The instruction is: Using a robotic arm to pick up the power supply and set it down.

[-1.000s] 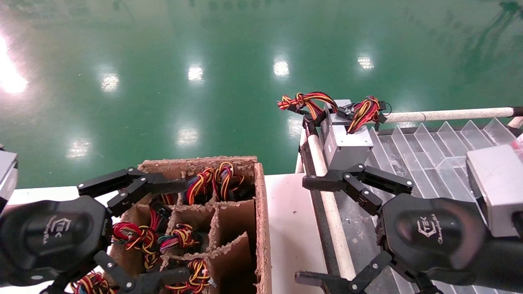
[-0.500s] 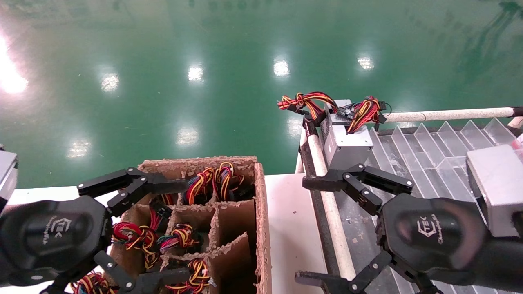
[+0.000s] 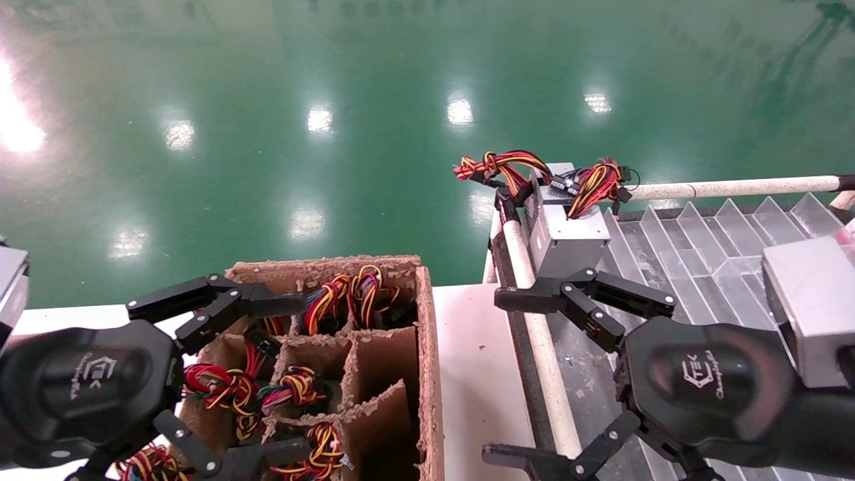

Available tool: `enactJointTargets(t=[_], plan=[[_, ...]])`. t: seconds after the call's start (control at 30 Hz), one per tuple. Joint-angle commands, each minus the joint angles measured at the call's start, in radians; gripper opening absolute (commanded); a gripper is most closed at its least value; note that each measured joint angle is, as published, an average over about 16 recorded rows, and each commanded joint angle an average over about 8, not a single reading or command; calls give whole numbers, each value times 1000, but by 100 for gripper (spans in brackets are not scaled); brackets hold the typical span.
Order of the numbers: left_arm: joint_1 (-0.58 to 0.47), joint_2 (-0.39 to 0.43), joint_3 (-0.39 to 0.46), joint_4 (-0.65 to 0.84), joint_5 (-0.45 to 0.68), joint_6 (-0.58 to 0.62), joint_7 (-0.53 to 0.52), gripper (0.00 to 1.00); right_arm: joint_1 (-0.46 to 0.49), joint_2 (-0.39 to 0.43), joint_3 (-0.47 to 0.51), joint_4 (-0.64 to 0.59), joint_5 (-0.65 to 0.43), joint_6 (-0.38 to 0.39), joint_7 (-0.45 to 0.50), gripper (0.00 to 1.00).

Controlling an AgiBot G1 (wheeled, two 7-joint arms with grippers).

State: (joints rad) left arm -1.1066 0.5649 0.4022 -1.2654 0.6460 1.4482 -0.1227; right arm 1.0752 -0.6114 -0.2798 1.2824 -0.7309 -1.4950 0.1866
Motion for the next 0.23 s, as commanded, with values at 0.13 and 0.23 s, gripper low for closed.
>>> enactJointTargets(t=[0.13, 0.23], plan=[[0, 0, 0, 0, 0, 0, 0, 100, 0, 0, 0, 0, 0, 0, 0, 100], [0, 0, 0, 0, 0, 0, 0, 100, 0, 0, 0, 0, 0, 0, 0, 100]])
